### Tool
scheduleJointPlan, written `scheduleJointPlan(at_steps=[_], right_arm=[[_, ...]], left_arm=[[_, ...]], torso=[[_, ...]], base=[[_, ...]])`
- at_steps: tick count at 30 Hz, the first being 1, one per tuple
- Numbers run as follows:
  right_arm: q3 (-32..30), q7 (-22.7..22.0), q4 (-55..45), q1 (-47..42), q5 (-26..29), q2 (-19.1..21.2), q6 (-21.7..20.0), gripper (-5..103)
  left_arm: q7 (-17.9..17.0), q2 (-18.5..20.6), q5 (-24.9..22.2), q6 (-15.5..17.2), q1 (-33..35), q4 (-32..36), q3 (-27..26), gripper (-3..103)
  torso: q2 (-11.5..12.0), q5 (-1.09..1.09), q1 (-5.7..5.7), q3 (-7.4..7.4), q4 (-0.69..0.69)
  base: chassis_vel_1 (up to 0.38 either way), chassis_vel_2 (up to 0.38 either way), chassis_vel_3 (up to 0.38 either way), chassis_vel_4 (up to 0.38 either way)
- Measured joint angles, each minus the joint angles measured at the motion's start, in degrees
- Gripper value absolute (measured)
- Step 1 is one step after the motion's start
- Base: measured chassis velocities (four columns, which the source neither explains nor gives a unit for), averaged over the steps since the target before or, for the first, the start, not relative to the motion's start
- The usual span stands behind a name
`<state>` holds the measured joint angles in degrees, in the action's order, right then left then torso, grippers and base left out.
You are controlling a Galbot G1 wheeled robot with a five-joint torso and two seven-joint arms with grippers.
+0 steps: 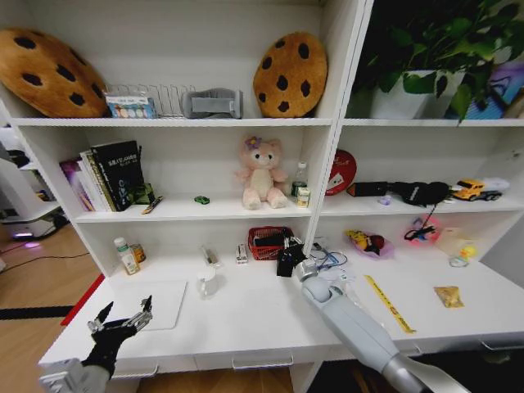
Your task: Organize the objects on the table.
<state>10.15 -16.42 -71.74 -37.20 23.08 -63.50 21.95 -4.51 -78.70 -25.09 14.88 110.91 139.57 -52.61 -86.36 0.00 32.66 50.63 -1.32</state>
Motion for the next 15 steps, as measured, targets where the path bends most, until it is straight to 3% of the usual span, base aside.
scheduleJointPlan(at_steps=[8,14,15], right_arm=[[0.20,-0.14,-0.05,-0.35,-0.84,-0.25,0.04,3],[0.28,-0.02,-0.49,-0.95,-1.07,-0.07,-0.10,27],[0.28,-0.02,-0.49,-0.95,-1.07,-0.07,-0.10,27]], left_arm=[[0.00,0.00,0.00,0.01,0.00,0.00,0.00,100],[0.00,0.00,0.00,0.01,0.00,0.00,0.00,100],[0.00,0.00,0.00,0.01,0.00,0.00,0.00,100]], torso=[[0.00,-0.01,0.00,0.00,-0.01],[0.00,0.00,0.00,0.00,-0.01],[0.00,0.00,0.00,0.00,-0.01]], base=[[0.000,0.000,0.000,0.000],[0.000,0.000,0.000,0.000],[0.000,0.000,0.000,0.000]])
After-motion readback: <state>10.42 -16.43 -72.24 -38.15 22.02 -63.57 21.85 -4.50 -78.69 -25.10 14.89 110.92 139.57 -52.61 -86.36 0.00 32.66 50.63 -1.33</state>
